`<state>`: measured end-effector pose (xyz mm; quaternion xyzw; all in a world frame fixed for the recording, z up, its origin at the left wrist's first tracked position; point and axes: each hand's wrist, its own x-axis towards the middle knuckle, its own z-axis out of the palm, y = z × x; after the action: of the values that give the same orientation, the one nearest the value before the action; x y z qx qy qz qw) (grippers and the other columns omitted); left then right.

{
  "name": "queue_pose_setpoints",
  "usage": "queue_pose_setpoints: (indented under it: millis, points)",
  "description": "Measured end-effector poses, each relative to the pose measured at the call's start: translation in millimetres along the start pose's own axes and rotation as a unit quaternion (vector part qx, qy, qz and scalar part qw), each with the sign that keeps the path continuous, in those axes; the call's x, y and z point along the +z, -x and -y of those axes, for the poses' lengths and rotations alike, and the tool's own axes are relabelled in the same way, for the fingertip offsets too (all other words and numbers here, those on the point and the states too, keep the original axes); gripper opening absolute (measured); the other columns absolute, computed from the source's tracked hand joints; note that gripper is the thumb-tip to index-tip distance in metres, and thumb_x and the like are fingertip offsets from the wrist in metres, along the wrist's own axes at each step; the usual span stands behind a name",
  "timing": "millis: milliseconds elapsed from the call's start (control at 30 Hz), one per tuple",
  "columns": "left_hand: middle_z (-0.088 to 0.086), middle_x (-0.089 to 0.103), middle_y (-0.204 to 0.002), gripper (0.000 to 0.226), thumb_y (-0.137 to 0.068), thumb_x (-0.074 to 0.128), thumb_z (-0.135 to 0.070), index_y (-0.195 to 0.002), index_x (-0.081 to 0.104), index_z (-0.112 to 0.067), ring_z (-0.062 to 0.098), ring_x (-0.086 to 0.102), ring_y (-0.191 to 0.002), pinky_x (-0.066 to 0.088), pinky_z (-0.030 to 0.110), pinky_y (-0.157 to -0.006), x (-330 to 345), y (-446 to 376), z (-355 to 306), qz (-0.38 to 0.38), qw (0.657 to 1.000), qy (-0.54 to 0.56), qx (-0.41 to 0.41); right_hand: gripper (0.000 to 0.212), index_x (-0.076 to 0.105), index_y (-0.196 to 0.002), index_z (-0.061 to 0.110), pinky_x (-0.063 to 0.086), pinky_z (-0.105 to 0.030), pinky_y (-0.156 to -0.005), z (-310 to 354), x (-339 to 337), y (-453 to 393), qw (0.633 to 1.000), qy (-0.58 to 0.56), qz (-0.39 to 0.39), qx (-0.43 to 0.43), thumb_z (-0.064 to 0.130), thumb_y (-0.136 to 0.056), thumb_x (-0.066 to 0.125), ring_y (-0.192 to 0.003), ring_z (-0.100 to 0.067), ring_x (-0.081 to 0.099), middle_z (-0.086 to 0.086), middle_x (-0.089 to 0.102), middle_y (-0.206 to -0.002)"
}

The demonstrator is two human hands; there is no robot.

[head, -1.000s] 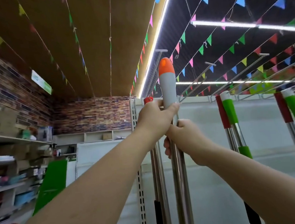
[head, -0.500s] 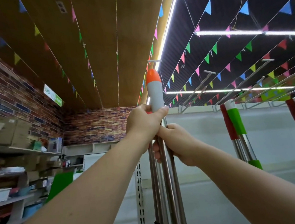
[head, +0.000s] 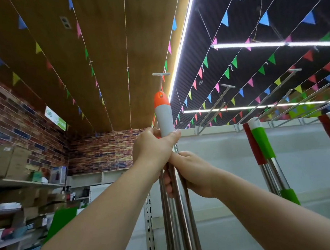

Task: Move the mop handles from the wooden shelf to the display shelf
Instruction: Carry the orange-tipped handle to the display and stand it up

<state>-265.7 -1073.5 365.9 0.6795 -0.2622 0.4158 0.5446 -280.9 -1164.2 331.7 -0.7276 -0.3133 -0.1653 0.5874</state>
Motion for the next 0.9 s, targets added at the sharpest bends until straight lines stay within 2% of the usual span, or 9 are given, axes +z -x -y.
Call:
queue_pose_setpoints:
  millis: [133, 333, 433, 500, 567, 700, 800, 900]
  points:
    - [0.001, 0.062, -0.083, 0.028, -0.075, 0.070, -0.045, -0.075, 0.054, -0.023, 0.026, 0.063, -0.089, 0.053, 0.043, -0.084, 0.2, -1.7, -1.1, -0.003, 1.000, -0.010, -0.005, 0.027, 0.048, -0.086, 0.005, 0.048, -0.025, -0.044, -2.7, -1.9, -2.4, 1.000, -0.009, 0.010, -0.004, 0.030, -0.094, 0.045, -0.040, -0.017, 0.051, -0.007, 0.051, -0.053]
    - [0.002, 0.061, -0.083, 0.032, -0.077, 0.069, -0.044, -0.088, 0.059, -0.016, 0.025, 0.061, -0.088, 0.051, 0.038, -0.079, 6.0, 0.3, 19.9, 0.030, 0.998, -0.026, -0.049, 0.029, 0.046, -0.079, 0.007, 0.048, -0.027, -0.046, -27.1, 0.0, -7.3, 0.999, -0.010, -0.009, 0.032, 0.032, -0.093, 0.047, -0.041, -0.018, 0.052, -0.006, 0.053, -0.053]
    - [0.004, 0.063, -0.092, 0.041, -0.077, 0.068, -0.046, -0.099, 0.060, -0.012, 0.024, 0.061, -0.091, 0.053, 0.036, -0.079, 7.5, -3.7, 27.9, 0.037, 0.997, -0.041, -0.054, 0.026, 0.048, -0.083, 0.005, 0.045, -0.019, -0.043, -32.4, 1.5, -11.1, 0.999, 0.007, -0.036, 0.029, 0.030, -0.093, 0.048, -0.040, -0.014, 0.053, -0.006, 0.053, -0.056]
    - [0.008, 0.064, -0.098, 0.046, -0.076, 0.070, -0.044, -0.105, 0.061, -0.010, 0.025, 0.062, -0.093, 0.054, 0.040, -0.083, 8.1, -7.7, 31.6, 0.047, 0.996, -0.035, -0.065, 0.024, 0.050, -0.085, 0.005, 0.037, -0.015, -0.041, -34.4, -0.6, -13.5, 0.994, 0.075, -0.075, -0.001, 0.029, -0.091, 0.052, -0.039, -0.007, 0.048, -0.001, 0.051, -0.057]
    - [0.009, 0.065, -0.097, 0.047, -0.074, 0.072, -0.043, -0.105, 0.061, -0.010, 0.026, 0.064, -0.092, 0.055, 0.040, -0.080, 9.2, -12.0, 36.6, 0.057, 0.995, -0.023, -0.075, 0.024, 0.055, -0.085, 0.008, 0.037, -0.019, -0.049, -37.3, -3.5, -13.9, 0.983, 0.145, -0.108, -0.038, 0.031, -0.086, 0.058, -0.049, -0.008, 0.045, 0.001, 0.047, -0.061]
    - [0.008, 0.066, -0.095, 0.048, -0.074, 0.073, -0.043, -0.106, 0.060, -0.009, 0.026, 0.062, -0.089, 0.044, 0.031, -0.067, 13.3, -18.9, 47.4, 0.067, 0.994, -0.009, -0.086, 0.025, 0.057, -0.100, 0.012, 0.052, -0.034, -0.074, -51.6, -4.5, -14.2, 0.954, 0.263, -0.137, -0.038, 0.030, -0.083, 0.061, -0.081, -0.021, 0.060, -0.005, 0.063, -0.088]
    - [0.010, 0.066, -0.095, 0.043, -0.076, 0.071, -0.043, -0.102, 0.060, -0.010, 0.025, 0.062, -0.088, 0.041, 0.027, -0.060, 16.4, -22.9, 54.5, 0.071, 0.993, -0.015, -0.091, 0.027, 0.059, -0.099, 0.009, 0.049, -0.032, -0.068, -58.6, -3.5, -19.9, 0.934, 0.327, -0.145, -0.023, 0.032, -0.084, 0.059, -0.076, -0.022, 0.057, -0.006, 0.061, -0.086]
    - [0.012, 0.068, -0.098, 0.038, -0.076, 0.071, -0.041, -0.096, 0.060, -0.011, 0.027, 0.064, -0.090, 0.042, 0.027, -0.059, 19.7, -26.7, 61.5, 0.076, 0.992, -0.013, -0.098, 0.031, 0.060, -0.103, 0.007, 0.054, -0.039, -0.079, -62.7, -4.4, -26.8, 0.925, 0.354, -0.140, -0.006, 0.032, -0.086, 0.058, -0.087, -0.027, 0.063, -0.011, 0.065, -0.094]
